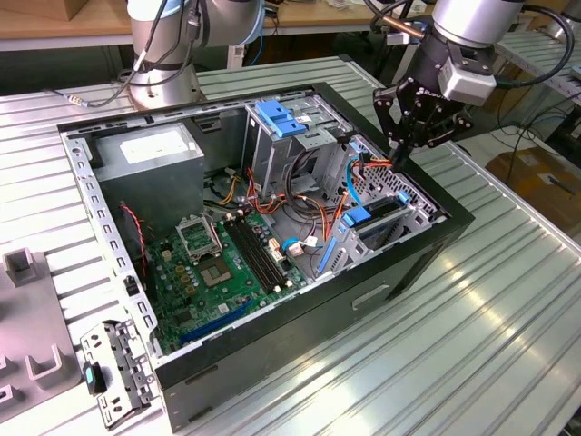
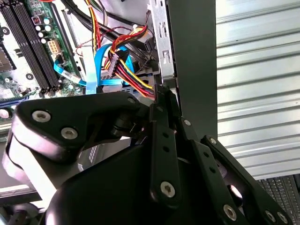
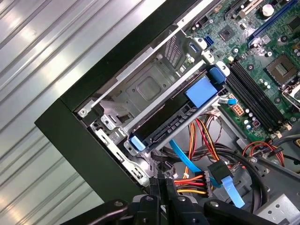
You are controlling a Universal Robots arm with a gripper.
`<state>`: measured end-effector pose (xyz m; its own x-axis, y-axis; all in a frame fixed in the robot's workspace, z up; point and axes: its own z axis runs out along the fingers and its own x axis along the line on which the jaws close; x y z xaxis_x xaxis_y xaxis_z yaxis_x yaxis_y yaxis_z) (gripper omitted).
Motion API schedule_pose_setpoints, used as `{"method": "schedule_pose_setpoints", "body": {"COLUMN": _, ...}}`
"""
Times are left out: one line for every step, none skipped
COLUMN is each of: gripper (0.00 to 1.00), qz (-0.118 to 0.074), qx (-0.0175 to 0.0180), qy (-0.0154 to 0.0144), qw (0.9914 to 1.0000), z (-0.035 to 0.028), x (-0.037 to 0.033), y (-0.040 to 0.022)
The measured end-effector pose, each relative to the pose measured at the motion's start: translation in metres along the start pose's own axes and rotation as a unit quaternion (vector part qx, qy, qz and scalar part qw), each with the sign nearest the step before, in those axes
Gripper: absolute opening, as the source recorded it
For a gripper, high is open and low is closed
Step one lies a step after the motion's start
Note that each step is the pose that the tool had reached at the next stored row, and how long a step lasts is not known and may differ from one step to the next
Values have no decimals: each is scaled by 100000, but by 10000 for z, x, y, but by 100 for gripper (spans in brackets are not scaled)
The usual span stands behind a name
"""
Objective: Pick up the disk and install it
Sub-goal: 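Insert the first disk wire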
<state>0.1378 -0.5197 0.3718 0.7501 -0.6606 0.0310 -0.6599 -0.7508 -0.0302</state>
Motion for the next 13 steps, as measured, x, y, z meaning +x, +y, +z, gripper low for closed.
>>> {"method": "schedule_pose_setpoints", "body": {"gripper": 16, "qz": 114, "qx": -2, "qy": -1, "qw": 100000, "z": 0, "x": 0, "y": 0}}
{"method": "schedule_pose_setpoints", "body": {"gripper": 16, "qz": 471, "qx": -12, "qy": 10, "qw": 99999, "z": 1, "x": 0, "y": 0}}
{"method": "schedule_pose_setpoints", "body": {"gripper": 16, "qz": 1407, "qx": -41, "qy": 38, "qw": 99990, "z": 1, "x": 0, "y": 0}}
{"method": "schedule_pose_setpoints", "body": {"gripper": 16, "qz": 2380, "qx": -74, "qy": 67, "qw": 99972, "z": 0, "x": 0, "y": 0}}
{"method": "schedule_pose_setpoints", "body": {"gripper": 16, "qz": 3019, "qx": -90, "qy": 86, "qw": 99954, "z": 1, "x": 0, "y": 0}}
{"method": "schedule_pose_setpoints", "body": {"gripper": 16, "qz": 3559, "qx": -110, "qy": 105, "qw": 99937, "z": 0, "x": 0, "y": 0}}
{"method": "schedule_pose_setpoints", "body": {"gripper": 16, "qz": 3936, "qx": -119, "qy": 112, "qw": 99922, "z": 0, "x": -4, "y": 3}}
{"method": "schedule_pose_setpoints", "body": {"gripper": 16, "qz": 4100, "qx": -126, "qy": 124, "qw": 99916, "z": -1, "x": -13, "y": 10}}
{"method": "schedule_pose_setpoints", "body": {"gripper": 16, "qz": 4189, "qx": -134, "qy": 129, "qw": 99912, "z": -2, "x": -22, "y": 19}}
{"method": "schedule_pose_setpoints", "body": {"gripper": 16, "qz": 4230, "qx": -131, "qy": 127, "qw": 99910, "z": -2, "x": -38, "y": 34}}
{"method": "schedule_pose_setpoints", "body": {"gripper": 16, "qz": 4267, "qx": -133, "qy": 129, "qw": 99909, "z": -3, "x": -52, "y": 46}}
{"method": "schedule_pose_setpoints", "body": {"gripper": 16, "qz": 4434, "qx": -134, "qy": 127, "qw": 99901, "z": -2, "x": -56, "y": 50}}
{"method": "schedule_pose_setpoints", "body": {"gripper": 16, "qz": 5085, "qx": -155, "qy": 152, "qw": 99870, "z": -2, "x": -56, "y": 50}}
